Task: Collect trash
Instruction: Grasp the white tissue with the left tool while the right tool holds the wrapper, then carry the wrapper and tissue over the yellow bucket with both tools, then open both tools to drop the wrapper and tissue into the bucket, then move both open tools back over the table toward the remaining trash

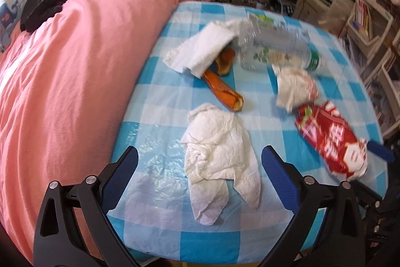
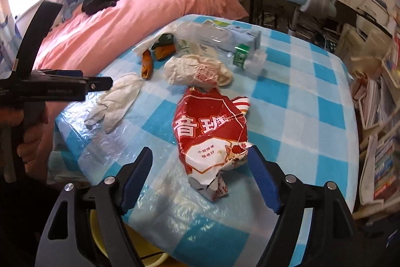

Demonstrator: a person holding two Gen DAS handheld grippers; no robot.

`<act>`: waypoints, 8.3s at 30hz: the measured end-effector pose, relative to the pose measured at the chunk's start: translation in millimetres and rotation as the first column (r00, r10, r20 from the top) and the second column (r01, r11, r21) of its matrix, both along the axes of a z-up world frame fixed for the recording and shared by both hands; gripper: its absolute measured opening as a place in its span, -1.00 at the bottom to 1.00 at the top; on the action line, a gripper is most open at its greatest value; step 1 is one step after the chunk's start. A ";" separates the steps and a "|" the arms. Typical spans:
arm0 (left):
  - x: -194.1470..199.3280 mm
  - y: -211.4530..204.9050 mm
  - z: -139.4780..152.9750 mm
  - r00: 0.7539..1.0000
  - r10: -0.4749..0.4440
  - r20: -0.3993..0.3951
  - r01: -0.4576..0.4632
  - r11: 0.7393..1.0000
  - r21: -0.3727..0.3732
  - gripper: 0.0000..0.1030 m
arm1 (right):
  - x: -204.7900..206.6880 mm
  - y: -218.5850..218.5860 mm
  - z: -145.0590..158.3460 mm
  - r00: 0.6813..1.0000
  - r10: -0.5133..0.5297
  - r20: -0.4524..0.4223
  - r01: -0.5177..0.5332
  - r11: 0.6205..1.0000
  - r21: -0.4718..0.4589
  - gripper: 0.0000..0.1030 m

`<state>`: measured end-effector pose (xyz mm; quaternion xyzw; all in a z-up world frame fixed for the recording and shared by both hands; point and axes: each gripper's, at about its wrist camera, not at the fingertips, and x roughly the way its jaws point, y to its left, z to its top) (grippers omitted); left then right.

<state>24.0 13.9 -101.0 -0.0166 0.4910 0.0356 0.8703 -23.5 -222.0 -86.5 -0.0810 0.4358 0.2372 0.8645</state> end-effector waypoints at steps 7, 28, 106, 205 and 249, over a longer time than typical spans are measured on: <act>5.8 -14.7 -21.8 0.994 -0.081 -0.070 0.082 0.996 0.015 0.25 | 6.4 4.7 -11.1 0.999 0.020 -0.046 -0.020 1.000 -0.011 -0.15; -22.4 -20.7 34.8 0.976 -0.171 0.136 0.192 0.969 -0.157 -0.84 | -11.0 -21.8 26.1 0.998 -0.057 0.006 0.055 0.983 0.177 -0.76; -195.9 -12.9 -7.6 0.987 -0.158 0.008 0.157 0.971 -0.178 -0.84 | -133.4 51.4 -26.6 0.960 0.185 -0.208 -0.171 0.982 0.082 0.21; -207.0 -14.7 23.0 0.936 0.091 0.339 -0.079 0.996 -0.048 0.73 | -131.8 1.6 28.5 0.962 -0.148 0.231 0.121 0.985 0.126 0.83; -73.1 -22.2 12.4 0.950 0.179 0.257 -0.169 0.984 -0.060 0.78 | -80.0 21.1 20.7 0.972 -0.101 0.214 0.085 0.993 0.085 0.85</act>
